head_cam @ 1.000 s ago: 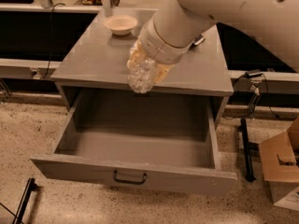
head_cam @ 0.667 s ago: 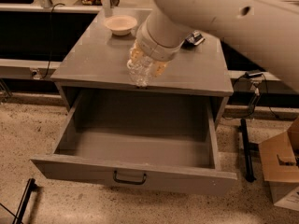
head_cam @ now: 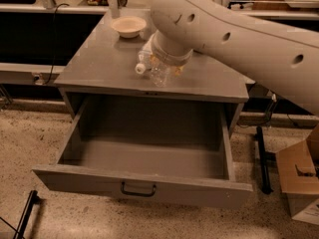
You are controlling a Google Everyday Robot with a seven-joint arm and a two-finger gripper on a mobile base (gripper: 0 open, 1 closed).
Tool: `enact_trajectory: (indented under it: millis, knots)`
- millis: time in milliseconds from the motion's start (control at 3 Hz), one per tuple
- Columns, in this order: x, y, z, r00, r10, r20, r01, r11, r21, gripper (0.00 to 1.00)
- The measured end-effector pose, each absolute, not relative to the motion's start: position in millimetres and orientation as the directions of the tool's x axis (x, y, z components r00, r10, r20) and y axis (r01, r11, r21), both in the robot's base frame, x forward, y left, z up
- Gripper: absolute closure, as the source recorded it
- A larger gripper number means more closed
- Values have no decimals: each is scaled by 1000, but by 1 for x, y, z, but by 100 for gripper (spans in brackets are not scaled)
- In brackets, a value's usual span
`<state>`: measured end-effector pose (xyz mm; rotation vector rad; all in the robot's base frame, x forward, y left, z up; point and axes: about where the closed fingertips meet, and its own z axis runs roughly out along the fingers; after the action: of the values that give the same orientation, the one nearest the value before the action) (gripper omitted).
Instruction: Pick water bottle from top drawer and place on counter
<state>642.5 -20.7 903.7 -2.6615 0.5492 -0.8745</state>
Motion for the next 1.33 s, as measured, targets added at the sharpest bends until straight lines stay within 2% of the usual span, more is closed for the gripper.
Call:
enact_trajectory:
  millis: [667,1000,1333]
  knots:
    - [676,-46,885,726,-453,518,-329,-889,-317,34]
    - [675,-46,886,726,-453,518,-328,-890,-318,11]
    - [675,-46,885,726,-452,518,-328,-890,-317,0]
